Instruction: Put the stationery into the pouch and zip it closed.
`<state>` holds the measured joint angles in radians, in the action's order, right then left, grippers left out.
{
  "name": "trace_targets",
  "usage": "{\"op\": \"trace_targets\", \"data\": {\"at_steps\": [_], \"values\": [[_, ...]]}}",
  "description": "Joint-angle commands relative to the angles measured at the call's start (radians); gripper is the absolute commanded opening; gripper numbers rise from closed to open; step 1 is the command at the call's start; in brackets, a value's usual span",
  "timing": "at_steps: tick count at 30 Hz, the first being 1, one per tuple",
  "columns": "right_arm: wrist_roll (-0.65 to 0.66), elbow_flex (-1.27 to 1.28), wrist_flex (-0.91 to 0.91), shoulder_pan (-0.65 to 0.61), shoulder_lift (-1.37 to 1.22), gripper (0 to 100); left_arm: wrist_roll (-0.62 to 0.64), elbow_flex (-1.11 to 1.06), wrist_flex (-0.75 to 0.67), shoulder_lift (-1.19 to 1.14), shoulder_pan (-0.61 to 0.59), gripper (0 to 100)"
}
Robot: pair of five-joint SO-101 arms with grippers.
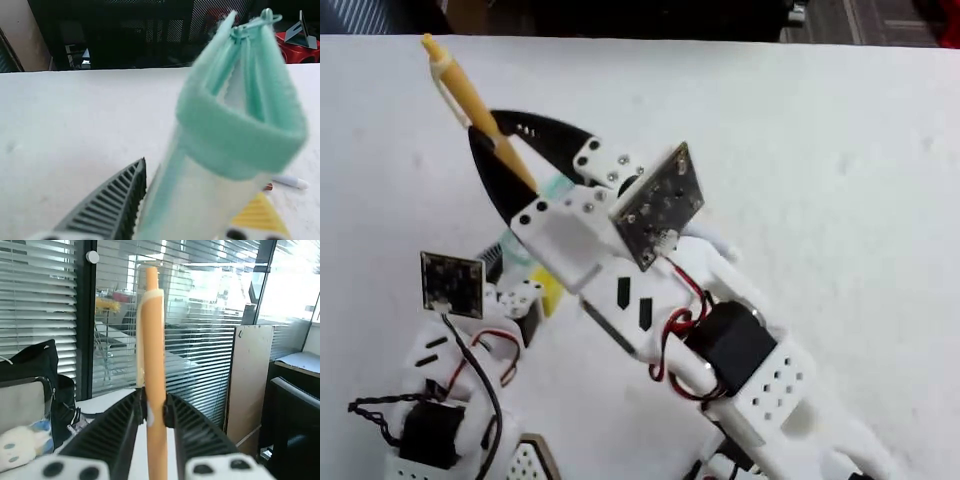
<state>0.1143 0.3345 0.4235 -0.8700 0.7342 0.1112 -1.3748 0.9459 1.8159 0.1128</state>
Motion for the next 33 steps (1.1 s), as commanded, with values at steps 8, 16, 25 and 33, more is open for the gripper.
{"op": "trace_targets", "data": {"at_steps": [8,16,25,33], "values": [[-0.003,0.127,-0.001,0.041,0.027,1.5,-0.006,0.011,-0.031,-0.008,-0.012,24],[-0.008,0.183,-0.237,0.035,-0.058,1.5,-0.006,0.011,-0.031,-0.008,-0.005,24],[-0.112,0.091,-0.186,0.041,-0.222,1.5,-0.006,0.011,-0.032,-0.008,-0.013,24],[-0.094,0.092,0.087,0.047,-0.044,1.7,-0.006,0.011,-0.032,-0.008,-0.013,24]]}}
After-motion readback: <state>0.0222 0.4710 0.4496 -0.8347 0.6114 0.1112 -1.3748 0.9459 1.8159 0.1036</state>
